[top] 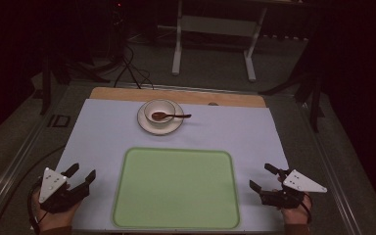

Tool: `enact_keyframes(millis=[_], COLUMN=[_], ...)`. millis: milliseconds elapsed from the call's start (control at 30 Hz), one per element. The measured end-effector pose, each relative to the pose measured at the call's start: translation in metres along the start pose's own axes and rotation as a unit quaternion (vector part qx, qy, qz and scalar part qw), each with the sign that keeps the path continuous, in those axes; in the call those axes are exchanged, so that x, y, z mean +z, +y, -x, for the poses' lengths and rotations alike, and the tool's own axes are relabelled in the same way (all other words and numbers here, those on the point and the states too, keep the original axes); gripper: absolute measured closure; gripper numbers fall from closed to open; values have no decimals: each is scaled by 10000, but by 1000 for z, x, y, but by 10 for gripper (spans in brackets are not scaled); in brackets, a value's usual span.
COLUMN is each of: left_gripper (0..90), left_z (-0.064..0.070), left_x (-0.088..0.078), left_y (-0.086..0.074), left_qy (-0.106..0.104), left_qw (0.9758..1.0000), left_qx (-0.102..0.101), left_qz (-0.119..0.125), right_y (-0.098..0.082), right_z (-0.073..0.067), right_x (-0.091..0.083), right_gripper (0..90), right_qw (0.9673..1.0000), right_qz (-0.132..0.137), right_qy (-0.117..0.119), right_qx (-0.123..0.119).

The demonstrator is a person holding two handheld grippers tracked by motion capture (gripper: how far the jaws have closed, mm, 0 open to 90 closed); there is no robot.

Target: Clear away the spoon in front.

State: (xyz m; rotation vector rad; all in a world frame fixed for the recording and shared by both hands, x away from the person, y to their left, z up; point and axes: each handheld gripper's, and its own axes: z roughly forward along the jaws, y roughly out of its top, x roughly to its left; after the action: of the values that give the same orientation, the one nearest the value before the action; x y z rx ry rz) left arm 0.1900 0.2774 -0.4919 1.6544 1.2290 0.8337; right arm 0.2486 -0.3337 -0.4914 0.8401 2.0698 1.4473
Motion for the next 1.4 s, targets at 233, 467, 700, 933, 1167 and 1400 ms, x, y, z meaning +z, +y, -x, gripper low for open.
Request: enact_keyframes(millis=[233, 467, 700, 933, 1167, 1400], left_gripper=[390, 390, 390, 388, 401, 415], left_z=[1, 2, 3, 4, 6, 10], left_x=[11, 13, 12, 16, 25, 32], left_y=[1, 2, 3, 12, 26, 41], left_qy=[-74, -66, -59, -158, -209, -319], left_qw=[9999, 9999, 9999, 9998, 9995, 9991], left_qx=[94, 132, 97, 124, 210, 263], left_qz=[-68, -73, -39, -56, -71, 6], right_y=[-1, -1, -1, -2, -2, -2], right_z=[1, 2, 0, -1, -2, -1], right_x=[2, 2, 2, 3, 3, 2], right_gripper=[151, 151, 151, 151, 150, 151], right_qw=[9999, 9999, 9999, 9999, 9999, 9999], right_qz=[-56, -48, -53, -52, -63, -50], right_qy=[-86, -130, -128, -115, -102, -109], right_qx=[-16, -17, -19, -5, -27, -4])
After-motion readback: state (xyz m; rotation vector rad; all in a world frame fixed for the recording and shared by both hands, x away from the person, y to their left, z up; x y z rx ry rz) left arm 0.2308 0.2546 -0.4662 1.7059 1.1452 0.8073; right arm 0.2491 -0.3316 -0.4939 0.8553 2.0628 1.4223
